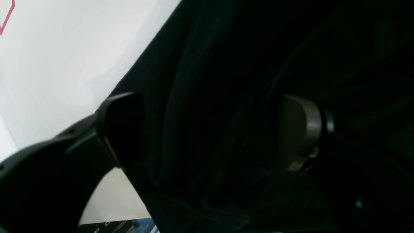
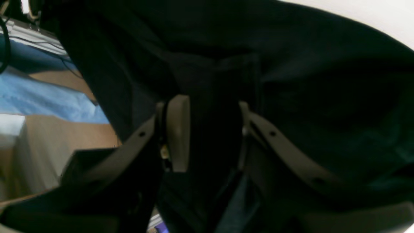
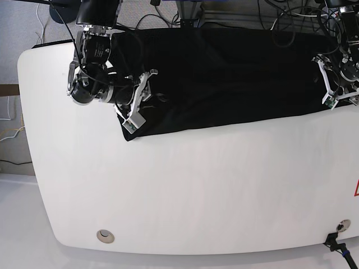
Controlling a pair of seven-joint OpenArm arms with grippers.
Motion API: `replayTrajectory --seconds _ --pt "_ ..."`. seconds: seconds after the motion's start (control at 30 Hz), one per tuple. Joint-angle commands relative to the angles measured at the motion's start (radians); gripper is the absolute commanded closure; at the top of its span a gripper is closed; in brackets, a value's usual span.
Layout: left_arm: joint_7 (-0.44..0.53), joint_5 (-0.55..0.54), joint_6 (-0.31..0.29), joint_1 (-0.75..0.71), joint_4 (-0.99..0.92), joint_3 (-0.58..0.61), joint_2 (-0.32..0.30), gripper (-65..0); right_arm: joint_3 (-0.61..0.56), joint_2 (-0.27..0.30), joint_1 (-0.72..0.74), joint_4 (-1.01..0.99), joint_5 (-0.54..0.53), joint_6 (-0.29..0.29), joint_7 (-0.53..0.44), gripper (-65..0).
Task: Fold the T-shirt properly
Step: 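Lay the folded hem down near the collar with both grippers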
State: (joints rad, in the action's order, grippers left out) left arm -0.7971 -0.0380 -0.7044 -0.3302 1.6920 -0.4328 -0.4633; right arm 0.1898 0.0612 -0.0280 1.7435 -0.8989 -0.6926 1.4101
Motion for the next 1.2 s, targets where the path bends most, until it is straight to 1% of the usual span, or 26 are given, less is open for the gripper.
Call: replayTrajectory --seconds 0.0,0.03,0.13,0.3,0.37,0.4,0.47,0.53,0.57,0.63,0.7,0.83,0.9,1.0,1.07,1.17 --pt "0.005 -0.003 0.006 0.006 0.015 -0.008 -0.019 -58.5 0.001 0.010 0.033 -0.043 -0.016 -0.006 -0.059 -19.2" --pt "0.005 -0.004 0.006 0.006 0.015 -0.008 -0.019 -58.5 0.001 0.012 0.041 -0.063 -0.004 -0.006 -0.085 -19.2" --pt "0.005 -0.006 0.006 0.006 0.015 -0.008 -0.019 -58.5 0.000 0.012 0.047 -0.067 0.108 -0.006 -0.144 -19.4" --pt "0.005 -0.006 0.006 0.019 0.015 -0.008 -0.018 -58.5 -0.002 0.004 0.050 -0.072 0.257 -0.006 -0.179 -19.4" --pt "0.005 -0.006 0.006 0.021 0.015 -0.008 -0.018 -58.5 -0.002 0.002 0.032 -0.072 0.291 -0.006 -0.182 -19.9" --pt "0.005 -0.006 0.006 0.021 0.015 -0.008 -0.018 -58.5 -0.002 0.002 0.026 -0.072 0.294 -0.006 -0.182 -21.9" --pt "0.005 -0.006 0.006 0.029 0.015 -0.004 -0.018 -58.5 -0.002 0.002 0.017 -0.072 0.289 -0.006 -0.182 -29.5" --pt "0.005 -0.004 0.006 0.029 0.015 0.025 -0.018 -58.5 -0.003 0.001 -0.008 -0.070 0.289 -0.006 -0.182 -38.3" --pt "0.005 -0.004 0.006 0.029 0.015 0.036 -0.018 -58.5 -0.003 -0.013 -0.013 -0.069 0.289 -0.006 -0.179 -41.2" --pt "0.005 -0.003 0.006 0.029 0.015 0.044 -0.018 -58.5 -0.003 -0.025 -0.028 -0.069 0.289 -0.006 -0.176 -41.9" --pt "0.005 -0.003 0.006 0.029 0.015 0.045 -0.018 -58.5 -0.009 -0.053 -0.046 -0.069 0.289 -0.006 -0.174 -41.9" --pt "0.005 -0.003 0.006 0.042 0.015 0.064 -0.018 -58.5 -0.083 -0.071 -0.068 -0.067 0.286 -0.006 -0.157 -41.9" --pt "0.005 -0.003 0.006 0.042 0.015 0.064 -0.018 -58.5 -0.111 -0.090 -0.074 -0.067 0.240 -0.006 -0.151 -41.9" --pt "0.005 -0.003 0.006 0.042 0.015 0.064 -0.018 -58.5 -0.154 -0.090 -0.077 -0.067 0.146 -0.006 -0.122 -41.9" --pt "0.005 -0.003 0.006 0.042 0.015 0.065 -0.018 -58.5 -0.181 -0.088 -0.072 -0.067 0.113 -0.006 -0.102 -41.7" --pt "0.005 -0.003 0.006 0.042 0.001 0.065 -0.018 -58.5 -0.183 -0.083 -0.069 -0.067 0.076 -0.006 -0.090 -41.2"
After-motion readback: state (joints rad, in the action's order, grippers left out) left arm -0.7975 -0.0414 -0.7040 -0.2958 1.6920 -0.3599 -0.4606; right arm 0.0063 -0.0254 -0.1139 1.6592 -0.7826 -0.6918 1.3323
